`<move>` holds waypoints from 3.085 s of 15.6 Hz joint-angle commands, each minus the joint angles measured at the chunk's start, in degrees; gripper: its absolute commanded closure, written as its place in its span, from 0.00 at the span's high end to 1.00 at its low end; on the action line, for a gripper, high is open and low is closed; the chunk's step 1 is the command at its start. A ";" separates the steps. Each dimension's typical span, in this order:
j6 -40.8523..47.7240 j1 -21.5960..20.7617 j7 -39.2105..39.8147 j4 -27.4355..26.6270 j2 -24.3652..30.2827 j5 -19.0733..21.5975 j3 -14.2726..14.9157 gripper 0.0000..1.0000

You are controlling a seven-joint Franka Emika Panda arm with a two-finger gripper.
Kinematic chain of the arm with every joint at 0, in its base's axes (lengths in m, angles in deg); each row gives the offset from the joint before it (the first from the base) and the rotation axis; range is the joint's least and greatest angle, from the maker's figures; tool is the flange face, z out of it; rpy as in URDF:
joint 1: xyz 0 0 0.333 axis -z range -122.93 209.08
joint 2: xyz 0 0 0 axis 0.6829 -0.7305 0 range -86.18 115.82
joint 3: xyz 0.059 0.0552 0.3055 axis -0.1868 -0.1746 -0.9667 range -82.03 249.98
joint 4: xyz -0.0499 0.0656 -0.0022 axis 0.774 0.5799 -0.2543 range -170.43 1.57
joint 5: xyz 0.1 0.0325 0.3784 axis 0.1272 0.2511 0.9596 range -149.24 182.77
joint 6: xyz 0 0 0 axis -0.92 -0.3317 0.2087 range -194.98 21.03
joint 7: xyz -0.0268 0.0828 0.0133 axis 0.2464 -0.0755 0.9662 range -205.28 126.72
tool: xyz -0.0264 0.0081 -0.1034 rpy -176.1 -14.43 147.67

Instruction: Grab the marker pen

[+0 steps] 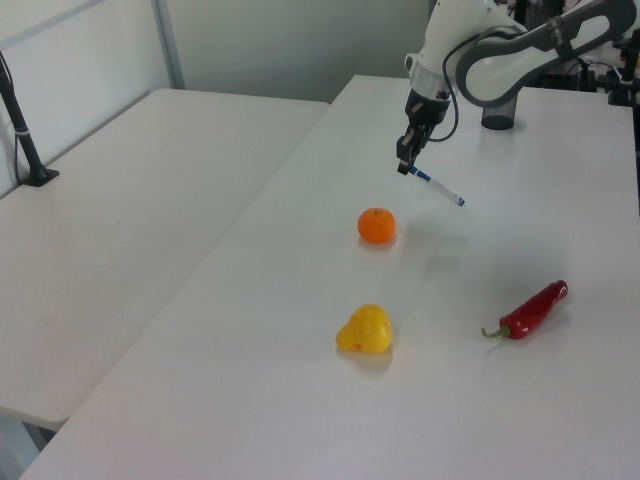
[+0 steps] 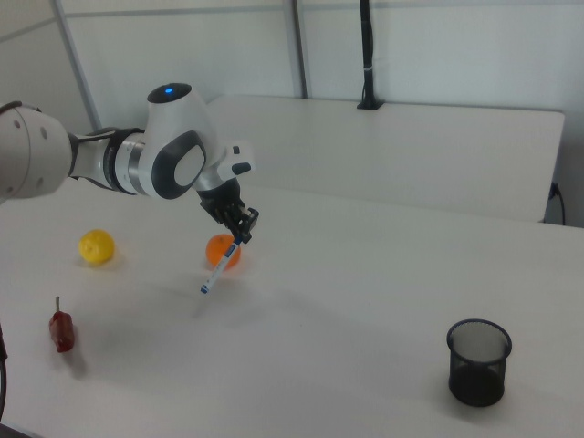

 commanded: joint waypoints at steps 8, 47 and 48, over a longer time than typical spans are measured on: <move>0.25 -0.99 6.65 -0.48 -4.47 -0.33 0.30 0.00; 39.10 -8.54 4.54 6.90 20.05 7.32 10.05 1.00; 39.01 -9.25 4.54 6.90 20.14 7.41 10.58 1.00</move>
